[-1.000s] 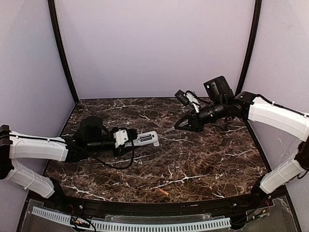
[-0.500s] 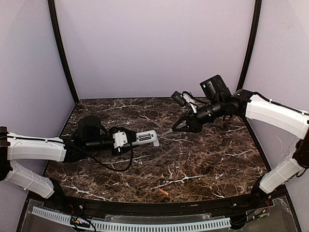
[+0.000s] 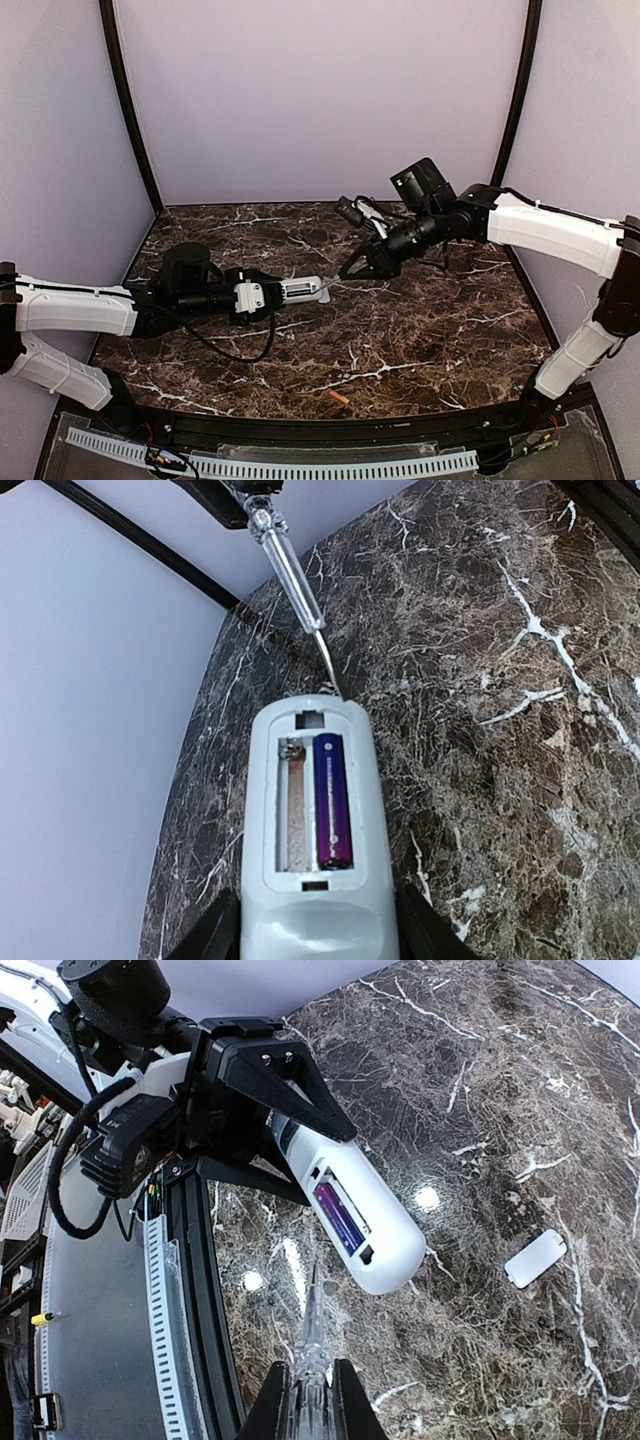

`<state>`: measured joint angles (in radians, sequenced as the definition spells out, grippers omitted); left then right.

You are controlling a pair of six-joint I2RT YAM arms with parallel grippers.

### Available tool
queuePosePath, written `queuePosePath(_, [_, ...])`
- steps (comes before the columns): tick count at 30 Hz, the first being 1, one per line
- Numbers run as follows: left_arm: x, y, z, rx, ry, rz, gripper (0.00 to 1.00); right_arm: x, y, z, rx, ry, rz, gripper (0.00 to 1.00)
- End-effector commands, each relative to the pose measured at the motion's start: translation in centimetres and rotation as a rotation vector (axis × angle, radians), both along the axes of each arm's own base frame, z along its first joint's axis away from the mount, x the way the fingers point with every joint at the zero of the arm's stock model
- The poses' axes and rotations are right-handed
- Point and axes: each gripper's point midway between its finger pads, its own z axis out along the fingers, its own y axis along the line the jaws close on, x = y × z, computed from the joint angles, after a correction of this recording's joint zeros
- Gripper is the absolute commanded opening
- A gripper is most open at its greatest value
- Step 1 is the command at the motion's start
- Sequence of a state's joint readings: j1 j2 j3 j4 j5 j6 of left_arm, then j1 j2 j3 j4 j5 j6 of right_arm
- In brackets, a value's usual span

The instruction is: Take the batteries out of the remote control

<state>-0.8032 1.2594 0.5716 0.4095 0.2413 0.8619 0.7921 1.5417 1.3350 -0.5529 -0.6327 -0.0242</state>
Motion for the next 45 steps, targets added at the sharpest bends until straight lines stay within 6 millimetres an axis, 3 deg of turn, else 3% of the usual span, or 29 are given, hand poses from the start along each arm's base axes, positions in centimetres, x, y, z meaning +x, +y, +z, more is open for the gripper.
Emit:
queuePosePath(1, [-0.3, 0.5, -0.1, 0.023, -0.054, -0.015, 0.00, 0.0, 1.5, 1.1, 0.030, -0.013, 0.011, 0.00])
queuePosePath(22, [-0.5, 1.0, -0.1, 0.041, -0.119, -0.027, 0.00, 0.3, 5.0, -0.2, -0.018, -0.001, 0.033, 0.00])
queuePosePath(45, [-1.4, 0.8, -0.5, 0.061, -0.146, -0.064, 0.00, 0.9, 5.5, -1.6, -0.070, -0.033, 0.003, 0.00])
